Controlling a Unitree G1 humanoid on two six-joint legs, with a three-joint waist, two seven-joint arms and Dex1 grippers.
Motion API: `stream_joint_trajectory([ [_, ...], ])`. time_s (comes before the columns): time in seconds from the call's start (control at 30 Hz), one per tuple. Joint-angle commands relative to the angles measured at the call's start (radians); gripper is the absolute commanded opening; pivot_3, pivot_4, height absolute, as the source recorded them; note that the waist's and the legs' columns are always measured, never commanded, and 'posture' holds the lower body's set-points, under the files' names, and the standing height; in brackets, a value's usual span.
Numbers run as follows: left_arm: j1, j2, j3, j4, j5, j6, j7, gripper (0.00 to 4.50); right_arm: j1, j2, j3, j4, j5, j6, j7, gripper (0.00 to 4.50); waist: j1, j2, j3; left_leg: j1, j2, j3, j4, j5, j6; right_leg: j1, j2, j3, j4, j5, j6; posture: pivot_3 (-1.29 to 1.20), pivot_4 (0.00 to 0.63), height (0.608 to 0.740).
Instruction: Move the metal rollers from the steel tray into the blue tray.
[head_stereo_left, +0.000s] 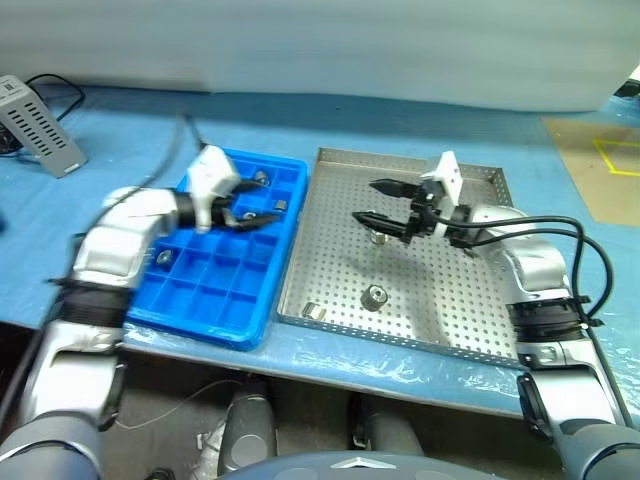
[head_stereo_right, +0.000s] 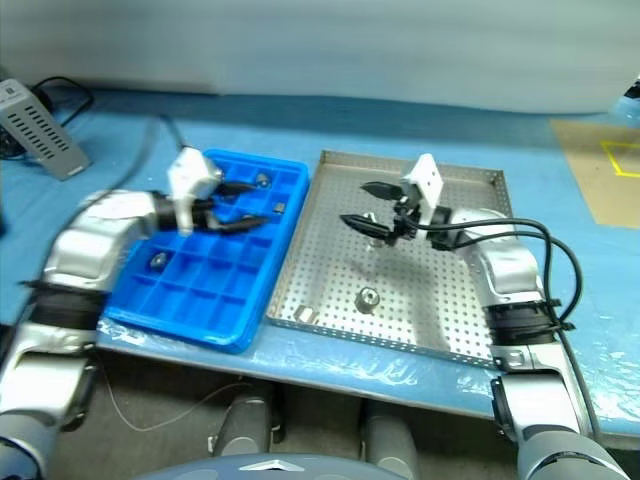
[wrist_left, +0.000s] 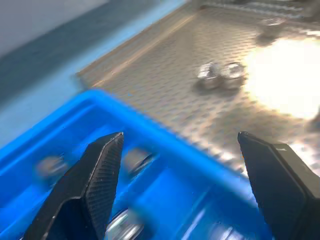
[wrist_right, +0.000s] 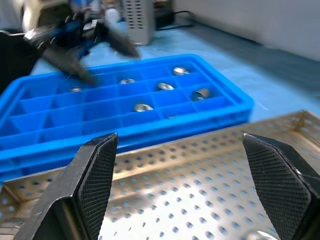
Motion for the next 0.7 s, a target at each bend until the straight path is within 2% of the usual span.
stream_joint_trajectory([
  [0.03, -0.072, -0.081, -0.140, 0.125, 0.081, -0.087, -0.072, 3.86, 0.023, -0.042, -0.073, -0.037, 0.009, -0.010, -0.035, 4.16, -0.006, 0.000, 0.000, 0.000, 0.000, 0.000, 0.001, 0.000, 0.001, 0.000, 0.000, 0.000, 0.000, 0.000, 0.000, -0.18, 0.150, 0.740],
  [0.1, -0.100, -0.124, -0.214, 0.209, 0.131, -0.148, -0.121, 3.86, 0.066, -0.054, -0.087, -0.092, 0.016, 0.004, -0.058, 4.16, -0.017, 0.000, 0.000, -0.001, 0.000, 0.000, 0.003, -0.001, 0.002, 0.000, 0.001, 0.000, 0.000, 0.000, 0.000, -0.23, 0.150, 0.740],
  [0.3, -0.186, -0.258, -0.299, 0.411, 0.183, -0.233, -0.225, 3.86, 0.199, -0.066, -0.138, -0.254, 0.036, 0.056, -0.147, 4.16, -0.057, 0.001, 0.000, -0.002, 0.000, 0.000, 0.005, -0.005, 0.008, 0.000, 0.001, 0.000, 0.000, 0.000, 0.000, -0.36, 0.150, 0.740],
  [0.53, -0.232, -0.343, -0.316, 0.579, 0.233, -0.326, -0.282, 3.86, 0.316, -0.089, -0.200, -0.364, 0.048, 0.092, -0.212, 4.16, -0.090, 0.001, 0.000, -0.001, 0.000, 0.001, 0.010, -0.007, 0.011, 0.003, 0.000, 0.003, -0.001, 0.001, 0.002, -0.45, 0.150, 0.740],
  [0.7, -0.254, -0.399, -0.310, 0.674, 0.270, -0.381, -0.254, 3.86, 0.380, -0.087, -0.209, -0.413, 0.046, 0.094, -0.245, 4.16, -0.109, 0.001, 0.000, 0.000, 0.000, 0.000, 0.010, -0.007, 0.012, 0.005, 0.000, 0.002, -0.003, 0.001, 0.002, -0.50, 0.150, 0.740],
])
